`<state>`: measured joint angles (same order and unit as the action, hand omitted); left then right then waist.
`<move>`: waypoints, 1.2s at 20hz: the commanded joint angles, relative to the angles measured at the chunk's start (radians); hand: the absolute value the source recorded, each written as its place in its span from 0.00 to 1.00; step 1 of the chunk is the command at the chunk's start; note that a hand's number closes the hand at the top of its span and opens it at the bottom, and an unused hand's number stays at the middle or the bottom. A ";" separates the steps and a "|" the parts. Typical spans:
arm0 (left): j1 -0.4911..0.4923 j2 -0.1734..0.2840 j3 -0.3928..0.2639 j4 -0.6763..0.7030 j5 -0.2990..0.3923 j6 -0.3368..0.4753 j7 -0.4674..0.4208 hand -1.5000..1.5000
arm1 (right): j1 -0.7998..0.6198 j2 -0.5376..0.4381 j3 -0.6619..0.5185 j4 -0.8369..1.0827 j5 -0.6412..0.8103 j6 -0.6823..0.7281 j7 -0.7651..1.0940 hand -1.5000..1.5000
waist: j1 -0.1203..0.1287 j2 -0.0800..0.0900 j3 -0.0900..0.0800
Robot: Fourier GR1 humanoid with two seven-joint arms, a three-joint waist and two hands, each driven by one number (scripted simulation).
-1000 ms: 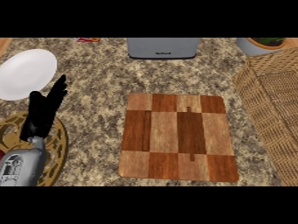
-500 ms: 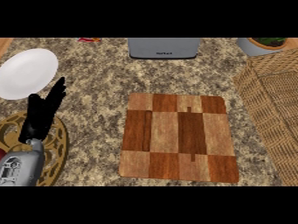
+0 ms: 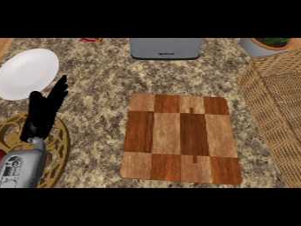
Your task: Pick the lemon from the cutting board and place it in the basket
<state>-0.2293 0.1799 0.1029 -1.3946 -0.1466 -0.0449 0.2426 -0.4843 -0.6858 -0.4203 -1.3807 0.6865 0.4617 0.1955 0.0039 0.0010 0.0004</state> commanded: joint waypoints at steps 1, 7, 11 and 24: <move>-0.010 -0.013 -0.003 -0.004 -0.007 0.017 0.016 0.50 | -0.004 0.044 -0.044 0.130 -0.034 -0.048 -0.018 0.00 | 0.003 0.001 0.000; 0.033 0.007 0.011 0.013 -0.003 -0.006 -0.037 0.50 | -0.012 0.044 -0.089 0.193 -0.086 -0.128 -0.121 0.00 | 0.003 0.001 0.000; 0.020 -0.010 -0.003 -0.013 -0.008 0.006 -0.014 0.50 | 0.005 0.092 -0.156 0.155 -0.146 -0.211 -0.151 0.00 | -0.001 -0.002 0.000; -0.006 -0.011 -0.011 -0.035 -0.017 0.009 0.049 0.50 | 0.055 -0.104 -0.485 0.298 -0.324 -0.260 -0.126 0.00 | -0.013 -0.003 0.001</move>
<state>-0.2345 0.1736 0.1046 -1.4015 -0.1558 -0.0385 0.2536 -0.4752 -0.7201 -0.8019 -1.1328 0.4225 0.1889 0.0870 -0.0054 -0.0012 0.0003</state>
